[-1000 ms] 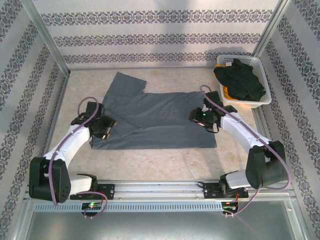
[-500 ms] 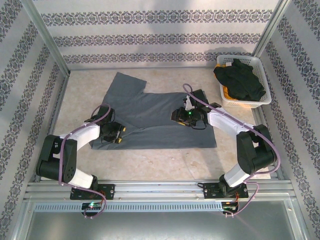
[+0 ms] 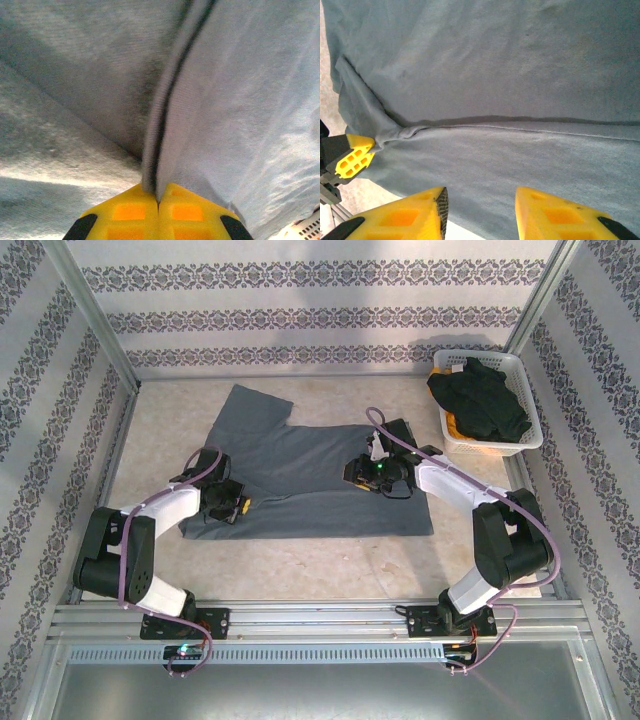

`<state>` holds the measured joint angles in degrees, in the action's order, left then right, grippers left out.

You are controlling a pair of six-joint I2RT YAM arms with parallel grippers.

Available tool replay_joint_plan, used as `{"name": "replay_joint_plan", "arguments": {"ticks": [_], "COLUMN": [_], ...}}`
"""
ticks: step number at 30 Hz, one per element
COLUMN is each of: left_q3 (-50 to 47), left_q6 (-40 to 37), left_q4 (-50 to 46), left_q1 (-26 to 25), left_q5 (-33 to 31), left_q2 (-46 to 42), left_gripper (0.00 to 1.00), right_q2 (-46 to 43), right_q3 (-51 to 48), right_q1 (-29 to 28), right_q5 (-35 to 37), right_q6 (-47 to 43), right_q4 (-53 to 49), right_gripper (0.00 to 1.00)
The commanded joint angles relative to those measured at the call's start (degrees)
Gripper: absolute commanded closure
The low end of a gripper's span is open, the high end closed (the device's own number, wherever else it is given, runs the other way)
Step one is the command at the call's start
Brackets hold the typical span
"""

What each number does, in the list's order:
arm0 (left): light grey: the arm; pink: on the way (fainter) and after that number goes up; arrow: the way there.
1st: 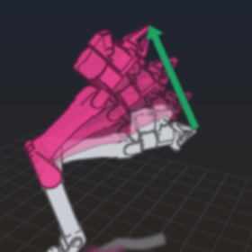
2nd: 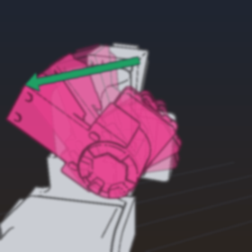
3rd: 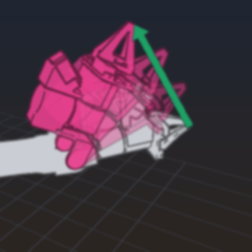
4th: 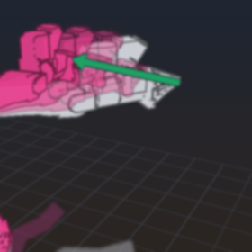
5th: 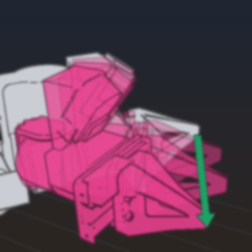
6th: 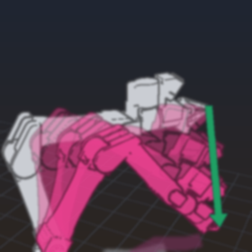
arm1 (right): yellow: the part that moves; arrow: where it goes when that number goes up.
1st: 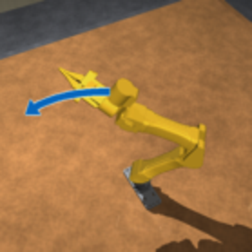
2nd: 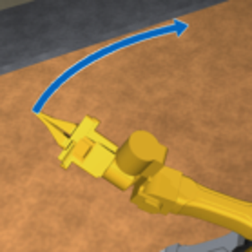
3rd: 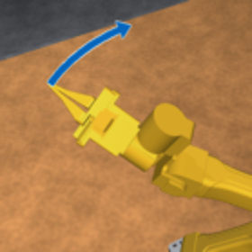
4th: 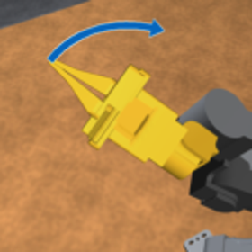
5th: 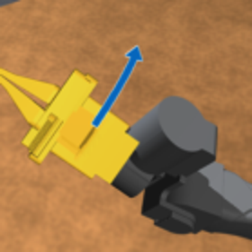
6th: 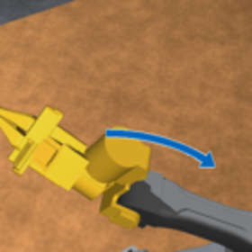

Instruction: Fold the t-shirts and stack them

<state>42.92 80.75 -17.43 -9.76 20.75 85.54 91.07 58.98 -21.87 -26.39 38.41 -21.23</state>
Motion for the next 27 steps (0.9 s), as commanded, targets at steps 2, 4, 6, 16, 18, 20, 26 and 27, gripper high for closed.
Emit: {"name": "replay_joint_plan", "arguments": {"ticks": [2, 4, 6, 16, 18, 20, 26, 27], "left_q3": [6.4, 11.5, 16.4, 37.2, 39.9, 42.4, 45.6, 45.5], "left_q6": [-4.7, -9.8, -14.6, -31.9, -34.1, -36.2, -39.3, -39.4], "left_q4": [0.0, -2.2, -4.9, -18.8, -20.5, -22.7, -27.9, -27.8], "left_q1": [-0.5, -0.5, -0.5, -2.4, -3.4, -4.5, -6.5, -6.6], "left_q5": [-0.5, 0.1, 1.3, 1.2, 0.9, 0.4, -2.1, -2.5], "left_q2": [2.5, 6.1, 9.8, 24.8, 26.5, 28.2, 32.0, 32.1], "left_gripper": [1.00, 1.00, 1.00, 1.00, 1.00, 1.00, 1.00, 1.00], "right_q2": [-1.0, -0.9, -0.2, -0.2, -0.4, -0.6, -0.1, 0.0], "right_q3": [0.5, 0.6, 1.0, 0.2, -0.4, -0.9, -1.2, -1.2], "right_q1": [0.7, 0.8, 0.8, 0.8, 0.8, 0.8, 0.9, 0.9], "right_q5": [-0.1, -1.3, -2.6, -4.2, -4.0, -4.0, -4.5, -4.6], "right_q6": [0.8, 1.4, 1.7, 3.2, 3.5, 3.6, 3.8, 3.9], "right_q4": [0.0, 1.0, 1.3, 1.8, 1.9, 1.7, 1.7, 1.8], "right_gripper": [0.59, 0.59, 0.61, 0.64, 0.64, 0.64, 0.64, 0.64]}}
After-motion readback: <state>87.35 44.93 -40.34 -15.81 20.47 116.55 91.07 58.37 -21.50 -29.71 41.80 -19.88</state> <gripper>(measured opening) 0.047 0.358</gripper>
